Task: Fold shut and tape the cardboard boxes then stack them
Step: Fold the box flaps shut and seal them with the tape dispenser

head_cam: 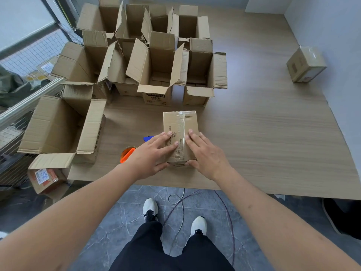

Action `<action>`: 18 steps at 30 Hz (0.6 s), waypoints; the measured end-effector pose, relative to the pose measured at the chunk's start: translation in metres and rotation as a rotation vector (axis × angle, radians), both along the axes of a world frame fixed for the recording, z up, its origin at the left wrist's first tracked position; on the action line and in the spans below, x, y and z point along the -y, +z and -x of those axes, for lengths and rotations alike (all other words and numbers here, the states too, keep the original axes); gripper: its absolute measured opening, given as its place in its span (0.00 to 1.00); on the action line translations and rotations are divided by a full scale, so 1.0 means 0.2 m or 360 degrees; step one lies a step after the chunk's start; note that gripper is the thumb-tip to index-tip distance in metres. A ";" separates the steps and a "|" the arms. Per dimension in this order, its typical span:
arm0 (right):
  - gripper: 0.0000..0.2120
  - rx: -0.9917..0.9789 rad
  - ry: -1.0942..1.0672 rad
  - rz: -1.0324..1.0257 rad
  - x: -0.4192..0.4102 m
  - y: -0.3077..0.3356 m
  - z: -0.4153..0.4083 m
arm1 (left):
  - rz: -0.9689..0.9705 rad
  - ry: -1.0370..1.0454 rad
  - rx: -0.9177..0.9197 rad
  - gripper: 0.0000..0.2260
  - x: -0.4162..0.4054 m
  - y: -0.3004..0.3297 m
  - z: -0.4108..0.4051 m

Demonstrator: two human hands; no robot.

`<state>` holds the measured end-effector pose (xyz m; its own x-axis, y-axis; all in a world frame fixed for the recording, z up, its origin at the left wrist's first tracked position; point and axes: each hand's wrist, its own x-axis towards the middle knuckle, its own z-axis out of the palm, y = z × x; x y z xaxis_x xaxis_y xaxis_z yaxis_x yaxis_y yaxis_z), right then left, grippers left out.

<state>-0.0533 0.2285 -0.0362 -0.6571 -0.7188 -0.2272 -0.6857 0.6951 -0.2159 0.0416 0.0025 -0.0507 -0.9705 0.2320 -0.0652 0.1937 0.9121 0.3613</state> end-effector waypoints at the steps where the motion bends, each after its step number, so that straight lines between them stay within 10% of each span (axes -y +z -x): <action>1: 0.46 0.0018 -0.0003 -0.0006 -0.01 -0.01 0.00 | 0.0019 -0.0004 -0.0023 0.34 -0.01 -0.01 0.00; 18: 0.49 0.0016 -0.0214 0.0008 0.09 -0.06 -0.09 | 0.0066 -0.0016 -0.0034 0.40 0.02 -0.03 0.03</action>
<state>-0.0359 0.2106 -0.0488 -0.7451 -0.6256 -0.2311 -0.5843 0.7794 -0.2261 0.0350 -0.0024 -0.0566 -0.9694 0.2393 -0.0541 0.2103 0.9242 0.3188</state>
